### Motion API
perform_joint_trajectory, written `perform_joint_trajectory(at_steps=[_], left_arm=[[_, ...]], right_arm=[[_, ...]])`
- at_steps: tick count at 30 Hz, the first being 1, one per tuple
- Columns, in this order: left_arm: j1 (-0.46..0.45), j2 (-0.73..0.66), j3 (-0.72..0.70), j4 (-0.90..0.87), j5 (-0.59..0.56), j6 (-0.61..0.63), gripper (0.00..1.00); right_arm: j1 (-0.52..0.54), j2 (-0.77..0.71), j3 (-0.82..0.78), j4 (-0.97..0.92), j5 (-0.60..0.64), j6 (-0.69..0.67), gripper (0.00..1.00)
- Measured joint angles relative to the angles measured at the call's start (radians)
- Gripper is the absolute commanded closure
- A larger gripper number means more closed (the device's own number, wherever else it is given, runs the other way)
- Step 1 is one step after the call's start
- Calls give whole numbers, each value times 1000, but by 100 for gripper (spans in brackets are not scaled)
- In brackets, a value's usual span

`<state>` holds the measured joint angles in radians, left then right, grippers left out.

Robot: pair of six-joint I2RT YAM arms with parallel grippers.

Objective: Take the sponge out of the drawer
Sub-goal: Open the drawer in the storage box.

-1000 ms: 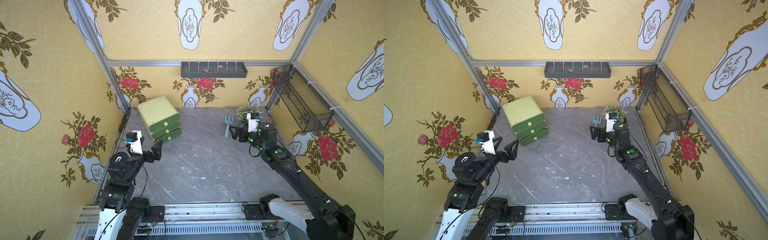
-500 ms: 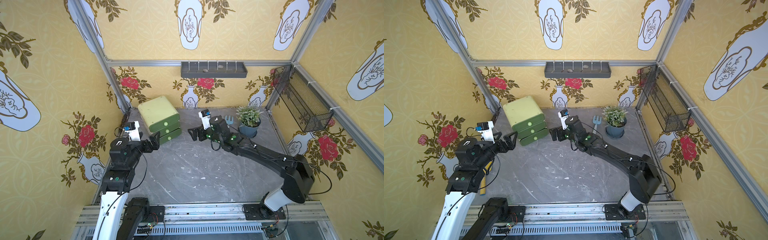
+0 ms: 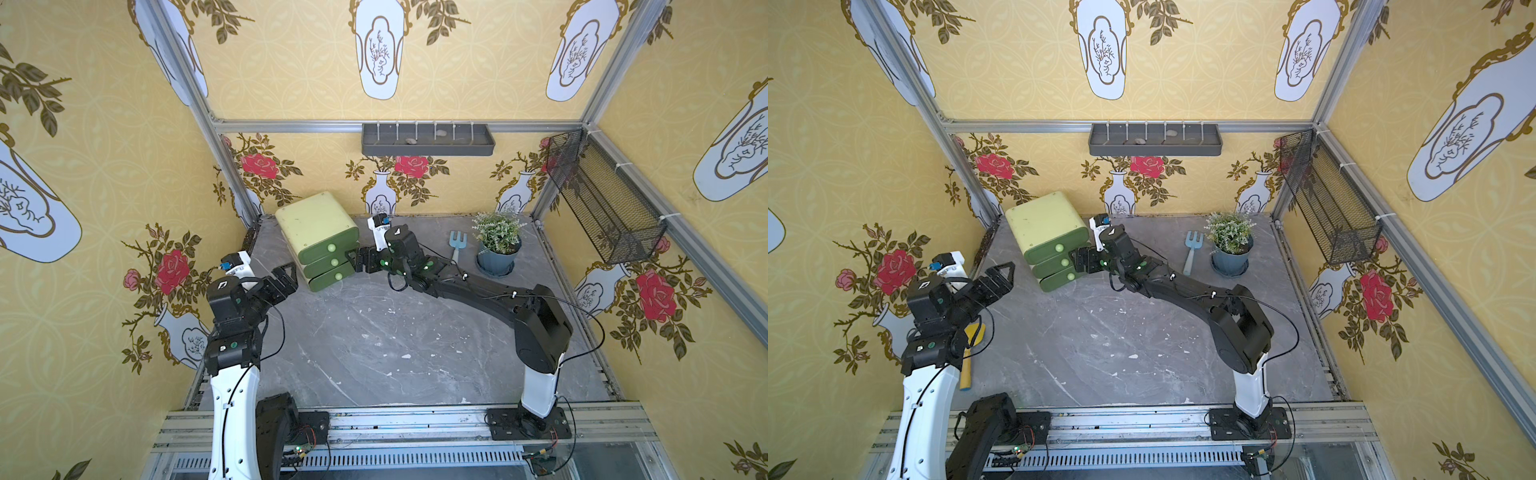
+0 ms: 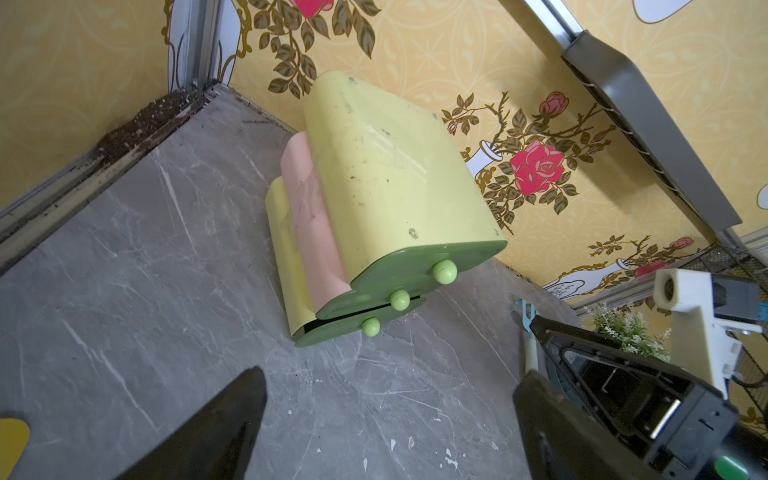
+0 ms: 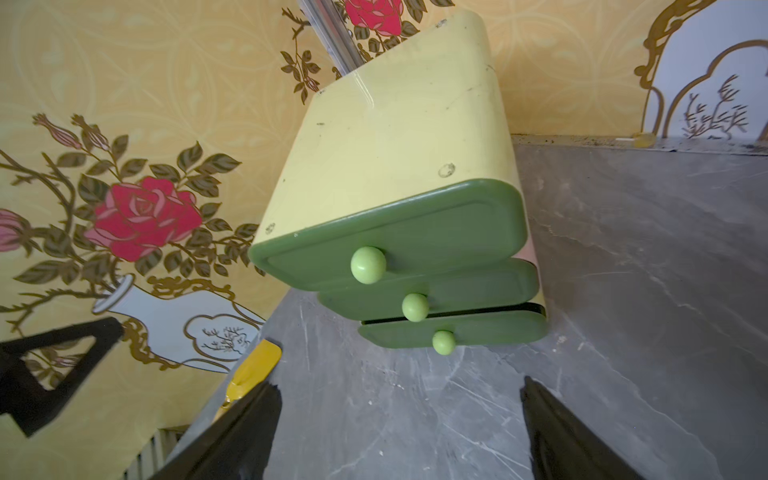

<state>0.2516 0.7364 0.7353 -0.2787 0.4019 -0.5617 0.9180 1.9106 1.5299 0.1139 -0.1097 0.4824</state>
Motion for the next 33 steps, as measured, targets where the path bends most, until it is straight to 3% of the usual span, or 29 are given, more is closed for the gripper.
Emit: perform_joint_trajectory(at_steps=[15, 24, 33], left_arm=[[11, -90, -53, 37, 2, 17, 4], [11, -98, -60, 38, -2, 30, 4], [11, -99, -65, 40, -1, 31, 4]], right_arm=[[-34, 158, 66, 161, -248, 444, 21], [-36, 225, 101, 232, -299, 562, 35], [-39, 288, 153, 283, -324, 626, 41]])
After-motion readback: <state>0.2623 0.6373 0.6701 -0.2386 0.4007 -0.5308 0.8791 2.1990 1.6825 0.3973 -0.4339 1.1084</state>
